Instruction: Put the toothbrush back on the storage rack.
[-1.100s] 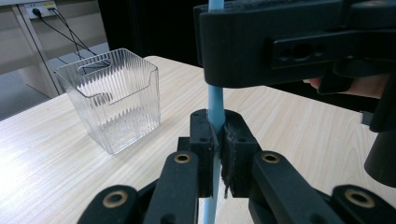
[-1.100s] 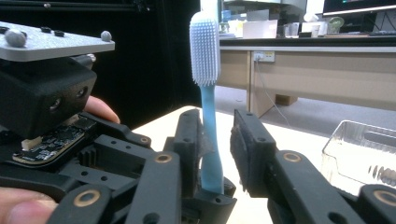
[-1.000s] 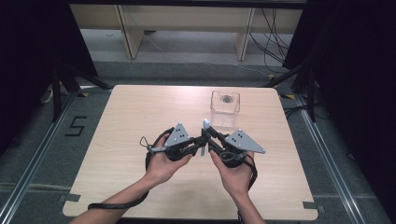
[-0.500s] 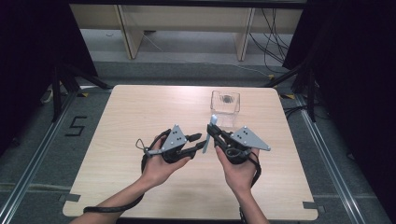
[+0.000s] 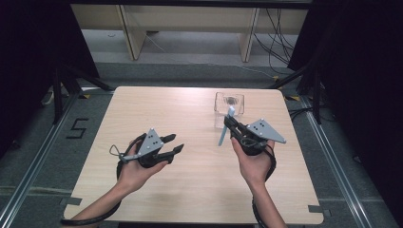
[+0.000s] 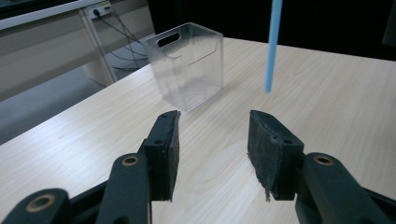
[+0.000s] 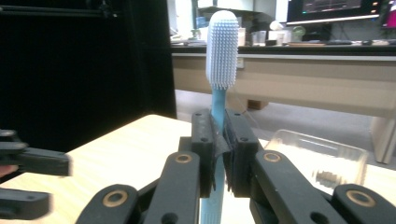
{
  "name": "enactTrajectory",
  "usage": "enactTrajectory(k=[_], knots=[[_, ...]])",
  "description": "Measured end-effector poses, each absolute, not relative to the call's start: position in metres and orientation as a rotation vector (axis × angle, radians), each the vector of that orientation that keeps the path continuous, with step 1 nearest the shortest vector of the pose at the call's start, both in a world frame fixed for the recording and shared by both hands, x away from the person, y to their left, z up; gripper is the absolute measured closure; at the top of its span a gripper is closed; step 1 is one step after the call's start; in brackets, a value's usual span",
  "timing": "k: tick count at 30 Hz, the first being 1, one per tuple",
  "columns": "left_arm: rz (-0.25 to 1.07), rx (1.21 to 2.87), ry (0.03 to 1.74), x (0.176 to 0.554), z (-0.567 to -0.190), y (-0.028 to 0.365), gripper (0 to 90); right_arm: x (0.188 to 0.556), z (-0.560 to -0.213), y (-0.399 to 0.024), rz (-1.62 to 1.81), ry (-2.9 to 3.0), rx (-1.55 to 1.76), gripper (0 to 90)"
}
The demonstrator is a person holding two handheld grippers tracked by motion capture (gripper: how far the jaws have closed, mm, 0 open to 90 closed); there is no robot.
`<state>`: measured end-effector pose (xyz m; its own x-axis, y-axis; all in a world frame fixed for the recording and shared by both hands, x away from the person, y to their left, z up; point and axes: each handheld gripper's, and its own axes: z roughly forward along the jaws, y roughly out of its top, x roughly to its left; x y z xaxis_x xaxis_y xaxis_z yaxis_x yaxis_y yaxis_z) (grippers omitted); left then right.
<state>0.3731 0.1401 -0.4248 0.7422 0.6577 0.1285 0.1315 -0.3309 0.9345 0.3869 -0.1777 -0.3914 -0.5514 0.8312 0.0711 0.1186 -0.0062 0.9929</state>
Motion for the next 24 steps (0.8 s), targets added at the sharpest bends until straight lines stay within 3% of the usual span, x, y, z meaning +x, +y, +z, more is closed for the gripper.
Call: enactTrajectory(k=[10,24], knots=[[0.618,1.868,0.681,0.367,-0.446,0.179,50.0,0.411,-0.387,-0.191,1.546,1.678,1.033,84.0],[0.641,1.742,0.796,0.359,-0.475,0.224,40.9,0.432,-0.380,-0.202,1.493,1.633,1.071,83.9]])
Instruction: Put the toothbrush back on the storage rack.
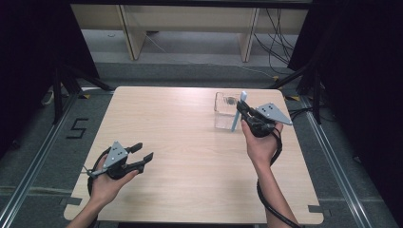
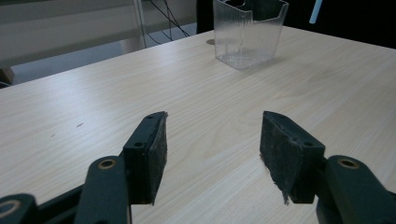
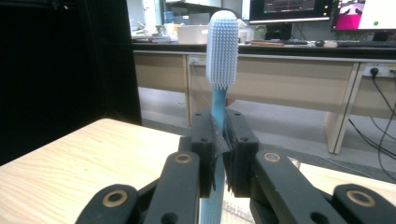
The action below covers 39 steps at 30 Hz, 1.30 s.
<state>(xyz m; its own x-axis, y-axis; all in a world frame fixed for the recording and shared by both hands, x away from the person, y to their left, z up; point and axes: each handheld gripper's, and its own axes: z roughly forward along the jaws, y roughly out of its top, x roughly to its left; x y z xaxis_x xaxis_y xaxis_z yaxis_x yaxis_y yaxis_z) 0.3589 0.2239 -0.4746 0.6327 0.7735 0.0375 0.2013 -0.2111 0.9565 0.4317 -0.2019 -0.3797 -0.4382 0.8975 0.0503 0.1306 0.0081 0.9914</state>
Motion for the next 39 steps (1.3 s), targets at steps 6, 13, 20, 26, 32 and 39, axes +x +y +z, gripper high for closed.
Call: enactTrajectory(k=[6,13,20,26,32,39], knots=[[0.651,1.703,0.847,0.355,-0.482,0.234,39.8,0.439,-0.378,-0.204,1.478,1.617,1.076,83.9],[0.661,1.684,0.872,0.354,-0.490,0.240,39.5,0.450,-0.376,-0.207,1.457,1.610,1.080,83.9],[0.662,1.681,0.888,0.354,-0.496,0.241,39.2,0.462,-0.371,-0.209,1.442,1.594,1.109,83.9],[0.660,1.683,0.912,0.353,-0.499,0.240,39.1,0.471,-0.367,-0.211,1.429,1.584,1.095,83.8],[0.657,1.683,0.917,0.354,-0.501,0.239,39.1,0.482,-0.363,-0.210,1.421,1.588,1.102,83.8],[0.664,1.674,0.922,0.355,-0.502,0.240,39.0,0.493,-0.360,-0.210,1.399,1.569,1.104,83.8]])
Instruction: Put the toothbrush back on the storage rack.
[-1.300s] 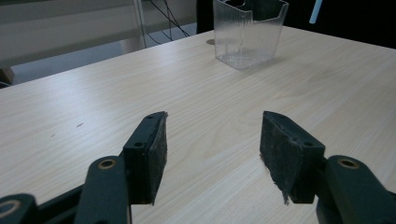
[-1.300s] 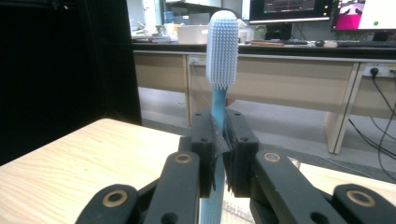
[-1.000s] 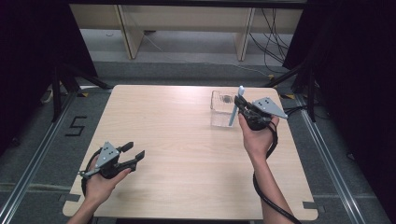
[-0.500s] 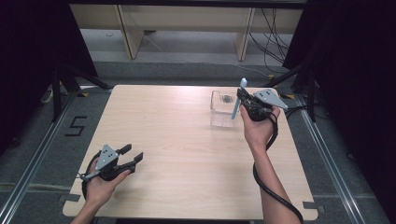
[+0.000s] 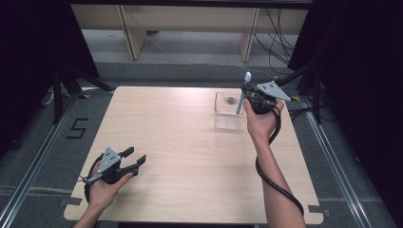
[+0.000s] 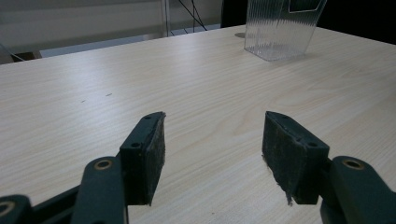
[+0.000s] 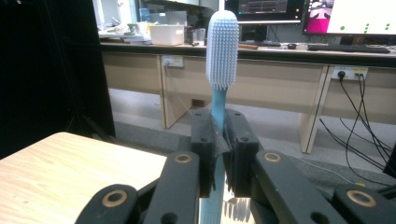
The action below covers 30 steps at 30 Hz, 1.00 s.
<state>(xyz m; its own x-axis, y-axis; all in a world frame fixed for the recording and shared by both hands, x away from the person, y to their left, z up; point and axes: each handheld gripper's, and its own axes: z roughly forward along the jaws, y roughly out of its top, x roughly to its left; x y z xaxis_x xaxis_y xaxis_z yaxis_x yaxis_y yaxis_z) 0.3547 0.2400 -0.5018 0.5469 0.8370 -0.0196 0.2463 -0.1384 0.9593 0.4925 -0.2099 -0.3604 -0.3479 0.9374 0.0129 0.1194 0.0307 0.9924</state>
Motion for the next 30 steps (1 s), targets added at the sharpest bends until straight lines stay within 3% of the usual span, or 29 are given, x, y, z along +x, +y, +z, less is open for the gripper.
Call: enactTrajectory(k=[30], knots=[[0.654,1.675,0.931,0.354,-0.508,0.237,39.0,0.508,-0.372,-0.218,1.357,1.563,1.166,83.6]])
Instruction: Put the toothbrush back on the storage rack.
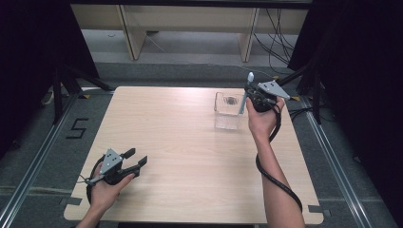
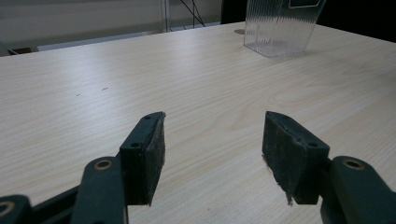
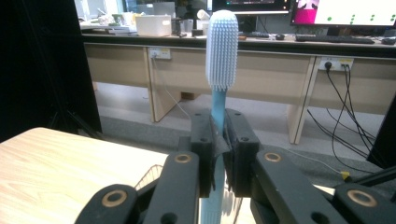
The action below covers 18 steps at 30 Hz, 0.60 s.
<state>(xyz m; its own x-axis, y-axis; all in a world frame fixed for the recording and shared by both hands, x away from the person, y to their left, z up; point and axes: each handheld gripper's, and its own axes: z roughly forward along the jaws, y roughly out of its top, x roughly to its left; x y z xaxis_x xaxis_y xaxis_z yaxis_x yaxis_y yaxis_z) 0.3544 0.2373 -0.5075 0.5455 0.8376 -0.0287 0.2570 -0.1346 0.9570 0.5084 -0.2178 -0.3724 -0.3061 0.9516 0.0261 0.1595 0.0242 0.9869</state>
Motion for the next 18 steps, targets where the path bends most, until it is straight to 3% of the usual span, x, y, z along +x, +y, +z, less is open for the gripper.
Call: enactTrajectory(k=[18], knots=[[0.650,1.669,0.934,0.355,-0.511,0.238,38.7,0.510,-0.394,-0.214,1.311,1.611,1.193,83.6]])
